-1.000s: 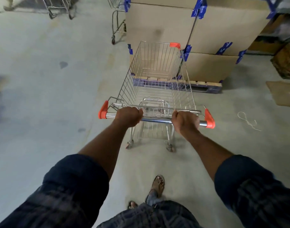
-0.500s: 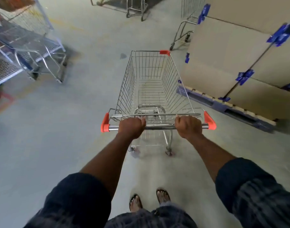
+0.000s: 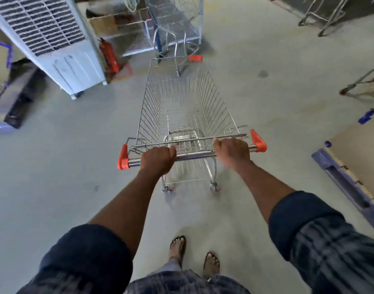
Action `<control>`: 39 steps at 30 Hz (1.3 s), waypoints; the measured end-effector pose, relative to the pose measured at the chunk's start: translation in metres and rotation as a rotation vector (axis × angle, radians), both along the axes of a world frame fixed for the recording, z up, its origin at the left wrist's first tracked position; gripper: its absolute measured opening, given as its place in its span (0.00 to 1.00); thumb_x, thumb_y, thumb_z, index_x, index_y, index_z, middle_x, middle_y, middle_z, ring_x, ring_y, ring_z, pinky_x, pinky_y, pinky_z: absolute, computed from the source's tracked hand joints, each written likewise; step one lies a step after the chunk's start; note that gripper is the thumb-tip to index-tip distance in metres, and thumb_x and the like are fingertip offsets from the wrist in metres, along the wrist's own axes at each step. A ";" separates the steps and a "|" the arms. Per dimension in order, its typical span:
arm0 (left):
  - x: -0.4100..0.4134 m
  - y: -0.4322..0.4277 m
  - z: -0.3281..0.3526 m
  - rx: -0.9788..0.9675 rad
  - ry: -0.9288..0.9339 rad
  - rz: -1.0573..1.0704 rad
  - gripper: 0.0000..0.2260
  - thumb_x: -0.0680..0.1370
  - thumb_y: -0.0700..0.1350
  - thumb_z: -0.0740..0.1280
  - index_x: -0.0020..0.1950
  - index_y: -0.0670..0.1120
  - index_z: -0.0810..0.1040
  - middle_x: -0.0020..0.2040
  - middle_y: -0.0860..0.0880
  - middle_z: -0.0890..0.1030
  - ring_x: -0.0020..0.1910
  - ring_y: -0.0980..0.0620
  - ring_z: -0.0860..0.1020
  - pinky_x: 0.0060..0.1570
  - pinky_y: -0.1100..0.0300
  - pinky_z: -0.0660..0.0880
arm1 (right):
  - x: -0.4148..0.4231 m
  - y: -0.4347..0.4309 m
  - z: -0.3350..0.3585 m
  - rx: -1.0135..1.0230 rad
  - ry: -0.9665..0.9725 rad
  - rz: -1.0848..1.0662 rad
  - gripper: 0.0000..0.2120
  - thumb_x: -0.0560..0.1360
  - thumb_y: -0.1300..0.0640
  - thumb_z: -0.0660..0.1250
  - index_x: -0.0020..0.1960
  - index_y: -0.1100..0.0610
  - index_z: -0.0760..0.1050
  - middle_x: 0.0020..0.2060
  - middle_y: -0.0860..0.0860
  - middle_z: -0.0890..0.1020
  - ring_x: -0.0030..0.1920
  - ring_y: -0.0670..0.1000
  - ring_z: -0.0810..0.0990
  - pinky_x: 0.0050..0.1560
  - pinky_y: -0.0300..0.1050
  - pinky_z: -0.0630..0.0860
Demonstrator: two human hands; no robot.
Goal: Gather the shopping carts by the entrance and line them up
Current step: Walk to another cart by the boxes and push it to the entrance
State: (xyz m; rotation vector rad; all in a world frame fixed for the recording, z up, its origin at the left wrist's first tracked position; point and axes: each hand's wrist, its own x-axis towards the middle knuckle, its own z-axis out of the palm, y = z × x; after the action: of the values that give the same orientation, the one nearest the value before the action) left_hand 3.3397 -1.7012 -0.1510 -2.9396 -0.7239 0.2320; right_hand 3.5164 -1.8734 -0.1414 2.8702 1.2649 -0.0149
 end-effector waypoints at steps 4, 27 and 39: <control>-0.038 0.010 0.005 -0.006 -0.047 0.244 0.17 0.84 0.50 0.50 0.66 0.48 0.72 0.52 0.45 0.82 0.51 0.40 0.80 0.41 0.52 0.70 | -0.009 0.054 0.001 0.060 0.027 0.133 0.33 0.81 0.43 0.41 0.50 0.60 0.82 0.45 0.61 0.84 0.48 0.63 0.82 0.48 0.51 0.73; -0.227 0.121 0.000 0.020 -0.393 1.005 0.28 0.79 0.70 0.49 0.43 0.50 0.78 0.39 0.51 0.81 0.40 0.47 0.80 0.35 0.56 0.67 | -0.144 0.357 -0.007 0.152 0.247 1.027 0.34 0.76 0.27 0.53 0.31 0.56 0.70 0.26 0.49 0.75 0.32 0.54 0.74 0.40 0.48 0.67; -0.334 0.217 -0.004 -0.018 -0.433 1.083 0.27 0.71 0.79 0.51 0.42 0.56 0.70 0.36 0.56 0.76 0.38 0.50 0.79 0.38 0.54 0.77 | -0.233 0.500 -0.022 0.215 0.206 1.452 0.29 0.71 0.22 0.57 0.37 0.49 0.66 0.32 0.47 0.76 0.36 0.54 0.76 0.41 0.47 0.67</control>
State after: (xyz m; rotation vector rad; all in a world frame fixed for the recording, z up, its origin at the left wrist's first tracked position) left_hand 3.0054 -1.4846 -0.1551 -2.2800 -2.2850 -0.3407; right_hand 3.2833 -1.3733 -0.1629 1.3936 3.0829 -0.1644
